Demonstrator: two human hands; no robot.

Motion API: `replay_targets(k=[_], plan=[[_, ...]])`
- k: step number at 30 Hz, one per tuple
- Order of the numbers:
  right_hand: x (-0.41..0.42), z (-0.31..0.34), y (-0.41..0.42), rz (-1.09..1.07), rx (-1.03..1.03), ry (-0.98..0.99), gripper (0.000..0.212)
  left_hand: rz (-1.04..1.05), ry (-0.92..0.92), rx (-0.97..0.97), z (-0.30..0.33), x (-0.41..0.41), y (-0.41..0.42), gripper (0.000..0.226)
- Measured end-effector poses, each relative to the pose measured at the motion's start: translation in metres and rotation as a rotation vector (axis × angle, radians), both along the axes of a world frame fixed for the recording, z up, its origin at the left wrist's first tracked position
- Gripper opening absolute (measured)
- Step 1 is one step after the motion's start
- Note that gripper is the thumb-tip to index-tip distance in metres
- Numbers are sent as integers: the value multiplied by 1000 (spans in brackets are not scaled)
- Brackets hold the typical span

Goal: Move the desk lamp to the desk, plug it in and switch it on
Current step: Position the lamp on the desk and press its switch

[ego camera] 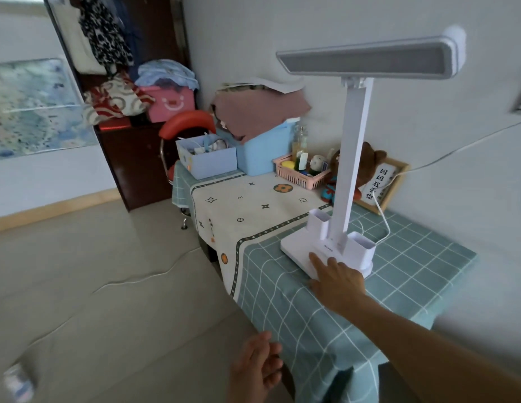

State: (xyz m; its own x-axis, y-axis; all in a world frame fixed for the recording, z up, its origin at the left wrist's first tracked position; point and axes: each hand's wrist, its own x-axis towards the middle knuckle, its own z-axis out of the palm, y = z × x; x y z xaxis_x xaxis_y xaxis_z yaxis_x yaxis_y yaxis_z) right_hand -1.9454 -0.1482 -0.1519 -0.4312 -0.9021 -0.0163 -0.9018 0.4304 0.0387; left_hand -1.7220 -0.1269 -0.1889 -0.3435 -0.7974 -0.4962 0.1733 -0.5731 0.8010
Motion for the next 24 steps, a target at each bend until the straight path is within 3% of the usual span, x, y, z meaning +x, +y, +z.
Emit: replay_targets(k=[11, 18, 24], plan=[[4, 4, 3, -2, -9, -39, 42, 57, -8, -30, 1, 28, 40, 20], [8, 12, 1, -63, 4, -118, 61, 56, -6, -68, 7, 36, 40, 21], [9, 12, 4, -63, -39, -124, 59, 35, 13, -67, 8, 32, 43, 19]])
